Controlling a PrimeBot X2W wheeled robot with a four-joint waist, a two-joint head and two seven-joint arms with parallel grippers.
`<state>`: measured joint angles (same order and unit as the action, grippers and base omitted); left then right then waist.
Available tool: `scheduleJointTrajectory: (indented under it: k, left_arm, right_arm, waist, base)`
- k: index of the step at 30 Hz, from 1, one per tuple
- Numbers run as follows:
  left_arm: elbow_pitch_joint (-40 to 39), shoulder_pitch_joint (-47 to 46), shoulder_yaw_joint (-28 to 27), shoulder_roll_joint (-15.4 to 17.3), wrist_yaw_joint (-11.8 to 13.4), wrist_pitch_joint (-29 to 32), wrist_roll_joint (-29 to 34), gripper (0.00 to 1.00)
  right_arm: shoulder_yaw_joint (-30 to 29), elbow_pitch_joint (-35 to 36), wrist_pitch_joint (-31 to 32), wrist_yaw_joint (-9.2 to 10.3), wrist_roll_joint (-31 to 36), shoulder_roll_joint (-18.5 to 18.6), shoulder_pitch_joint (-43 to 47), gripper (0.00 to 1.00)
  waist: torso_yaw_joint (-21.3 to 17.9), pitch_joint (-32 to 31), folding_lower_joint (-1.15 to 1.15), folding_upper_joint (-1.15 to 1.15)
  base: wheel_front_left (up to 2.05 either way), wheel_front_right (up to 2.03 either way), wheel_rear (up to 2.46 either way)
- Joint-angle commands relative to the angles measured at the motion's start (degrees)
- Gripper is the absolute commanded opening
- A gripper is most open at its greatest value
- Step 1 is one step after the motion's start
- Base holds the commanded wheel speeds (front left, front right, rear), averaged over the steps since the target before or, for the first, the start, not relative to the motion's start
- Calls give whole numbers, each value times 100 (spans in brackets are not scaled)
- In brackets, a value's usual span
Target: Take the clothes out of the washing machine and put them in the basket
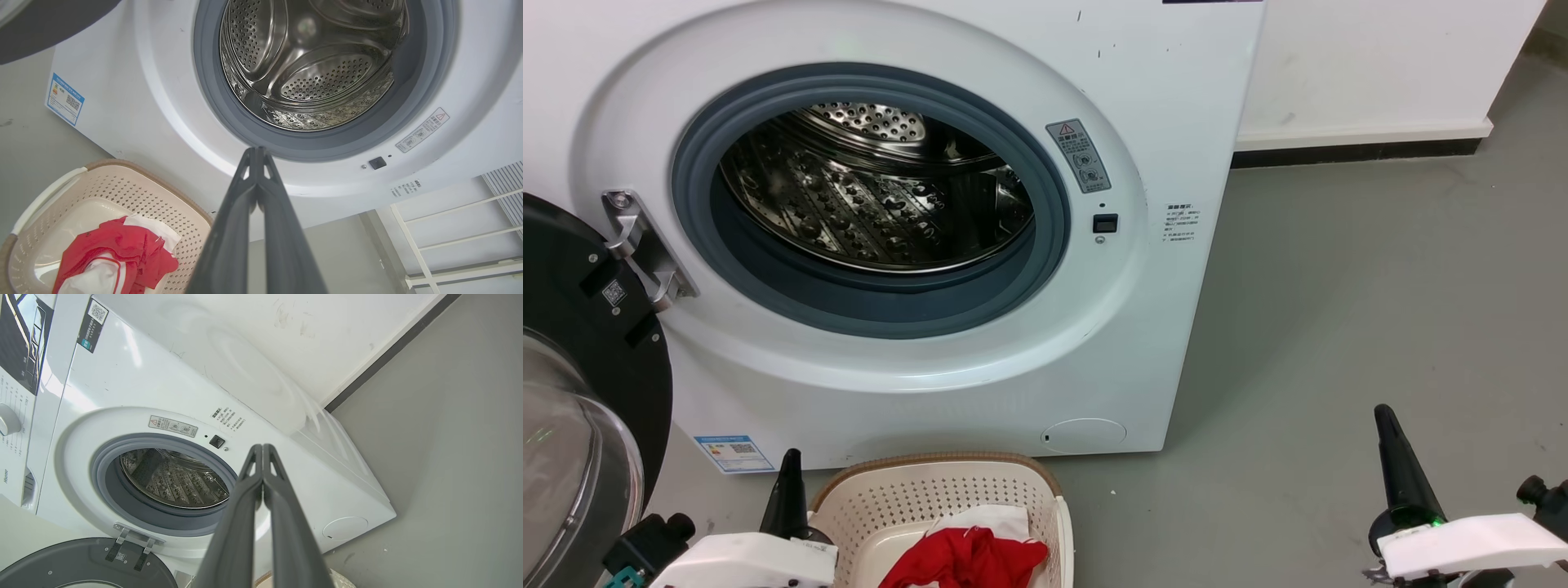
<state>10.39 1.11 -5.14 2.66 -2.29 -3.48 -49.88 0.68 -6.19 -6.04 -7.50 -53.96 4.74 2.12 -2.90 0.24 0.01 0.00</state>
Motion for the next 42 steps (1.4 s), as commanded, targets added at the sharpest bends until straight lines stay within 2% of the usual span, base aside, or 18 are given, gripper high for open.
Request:
scheduleJointTrajectory:
  k: [1,20,42]
  left_arm:
    - [-33,-140,-22,19,-43,46,-226,0]
    - [96,-346,-62,23,-202,357,-1512,0]
    - [215,-539,-101,26,-345,644,-2697,0]
  right_arm:
    - [-25,5,44,0,-225,40,-162,0]
    - [-145,-239,353,0,-1470,48,-390,0]
    - [-278,-472,659,1,-2598,34,-593,0]
  waist:
    - [8,0,-1,0]
    - [79,-1,-1,0]
    - [158,-3,-1,0]
  base:
    - [0,0,0]
    - [0,0,0]
    - [0,0,0]
